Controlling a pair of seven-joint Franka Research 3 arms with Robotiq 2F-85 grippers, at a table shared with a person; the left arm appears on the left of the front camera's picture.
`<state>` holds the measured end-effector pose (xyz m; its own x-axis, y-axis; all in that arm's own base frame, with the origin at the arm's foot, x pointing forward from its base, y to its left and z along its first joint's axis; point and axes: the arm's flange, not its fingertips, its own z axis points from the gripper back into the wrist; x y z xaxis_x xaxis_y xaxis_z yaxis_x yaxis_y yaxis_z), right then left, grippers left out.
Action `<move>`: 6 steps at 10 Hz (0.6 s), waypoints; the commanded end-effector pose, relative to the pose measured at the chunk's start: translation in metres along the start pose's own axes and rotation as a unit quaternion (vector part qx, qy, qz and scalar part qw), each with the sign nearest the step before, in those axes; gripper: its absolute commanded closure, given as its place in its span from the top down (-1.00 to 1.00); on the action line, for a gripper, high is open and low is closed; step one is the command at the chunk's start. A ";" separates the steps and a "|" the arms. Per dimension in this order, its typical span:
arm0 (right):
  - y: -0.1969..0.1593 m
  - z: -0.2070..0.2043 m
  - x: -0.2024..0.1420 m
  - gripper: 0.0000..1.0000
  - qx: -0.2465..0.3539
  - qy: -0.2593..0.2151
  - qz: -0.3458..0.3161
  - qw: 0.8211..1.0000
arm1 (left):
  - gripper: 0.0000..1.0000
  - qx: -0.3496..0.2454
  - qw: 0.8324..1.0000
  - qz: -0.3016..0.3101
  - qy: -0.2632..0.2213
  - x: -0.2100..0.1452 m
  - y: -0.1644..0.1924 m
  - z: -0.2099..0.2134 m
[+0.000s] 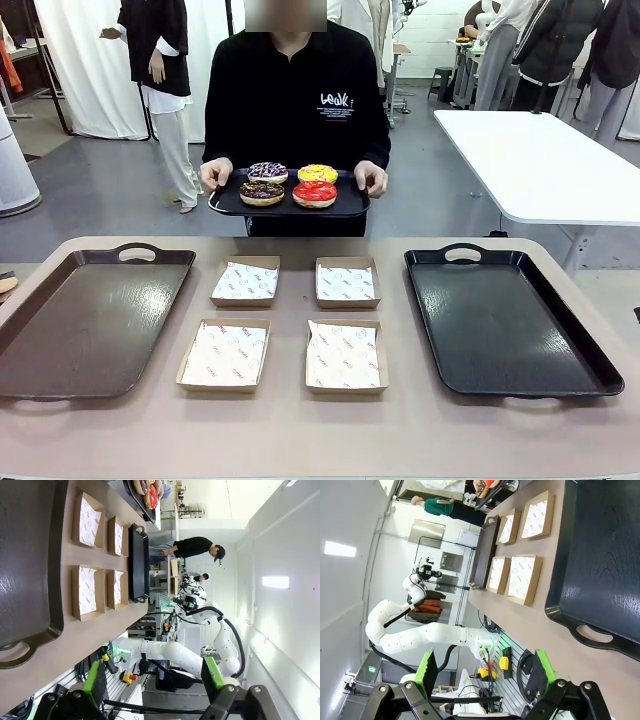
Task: Individually package the donuts and arrange them on the tray.
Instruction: Pick up one Paper togo box.
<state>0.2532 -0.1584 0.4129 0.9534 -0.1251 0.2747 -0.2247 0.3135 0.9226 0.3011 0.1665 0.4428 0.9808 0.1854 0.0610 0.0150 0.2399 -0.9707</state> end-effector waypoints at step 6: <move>0.000 0.000 0.000 1.00 0.008 -0.003 0.005 1.000 | 1.00 0.234 0.967 -0.058 0.078 0.016 -0.137 -0.117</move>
<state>0.2537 -0.1577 0.4129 0.9541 -0.1220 0.2735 -0.2242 0.3145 0.9224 0.3232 0.0504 0.5388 0.9930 0.0290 0.1147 0.0776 0.5721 -0.8165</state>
